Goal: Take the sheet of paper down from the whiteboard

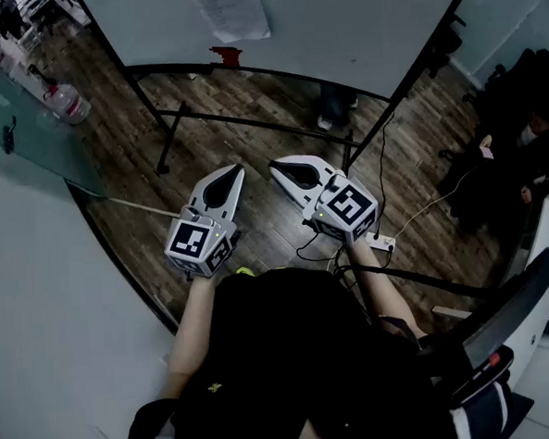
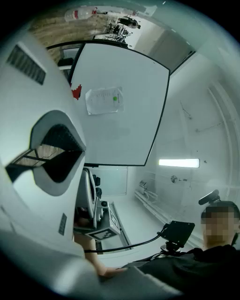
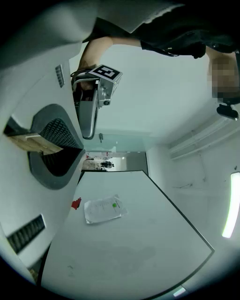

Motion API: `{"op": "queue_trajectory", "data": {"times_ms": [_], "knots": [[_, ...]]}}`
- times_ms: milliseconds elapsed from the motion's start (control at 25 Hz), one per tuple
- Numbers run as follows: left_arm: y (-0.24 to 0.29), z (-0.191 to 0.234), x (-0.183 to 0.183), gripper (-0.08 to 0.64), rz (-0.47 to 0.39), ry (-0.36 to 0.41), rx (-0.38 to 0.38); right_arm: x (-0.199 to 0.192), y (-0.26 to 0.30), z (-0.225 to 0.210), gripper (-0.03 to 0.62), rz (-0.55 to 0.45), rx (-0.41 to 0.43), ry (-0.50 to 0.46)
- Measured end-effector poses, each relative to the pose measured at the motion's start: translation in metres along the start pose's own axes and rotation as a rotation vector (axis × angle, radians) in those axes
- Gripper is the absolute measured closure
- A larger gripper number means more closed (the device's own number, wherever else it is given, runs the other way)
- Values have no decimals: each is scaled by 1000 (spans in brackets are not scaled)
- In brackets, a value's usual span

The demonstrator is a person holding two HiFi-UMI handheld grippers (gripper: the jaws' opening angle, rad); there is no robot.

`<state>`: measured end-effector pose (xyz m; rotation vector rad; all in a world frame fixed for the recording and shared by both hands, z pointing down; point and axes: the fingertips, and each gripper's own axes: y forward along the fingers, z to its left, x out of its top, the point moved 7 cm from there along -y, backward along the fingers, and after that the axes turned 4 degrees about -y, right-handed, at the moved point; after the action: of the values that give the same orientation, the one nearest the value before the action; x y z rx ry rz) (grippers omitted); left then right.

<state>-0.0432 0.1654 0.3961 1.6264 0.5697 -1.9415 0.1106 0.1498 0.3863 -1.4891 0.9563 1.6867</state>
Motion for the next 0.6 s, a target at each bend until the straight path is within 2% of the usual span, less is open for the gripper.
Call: {"op": "queue_trajectory", "data": {"times_ms": [160,360,600], "knots": [[1,0,-3,532,7,-17,-5,0,0,1,604,-6,5,5],[-2,-2,-8,532,11,-29,-9,-1,-5,1,598,-61,13,92],[-3,-6,-8,532,15,-23,-2,-2,-8,3,595,-35,6,56]]}}
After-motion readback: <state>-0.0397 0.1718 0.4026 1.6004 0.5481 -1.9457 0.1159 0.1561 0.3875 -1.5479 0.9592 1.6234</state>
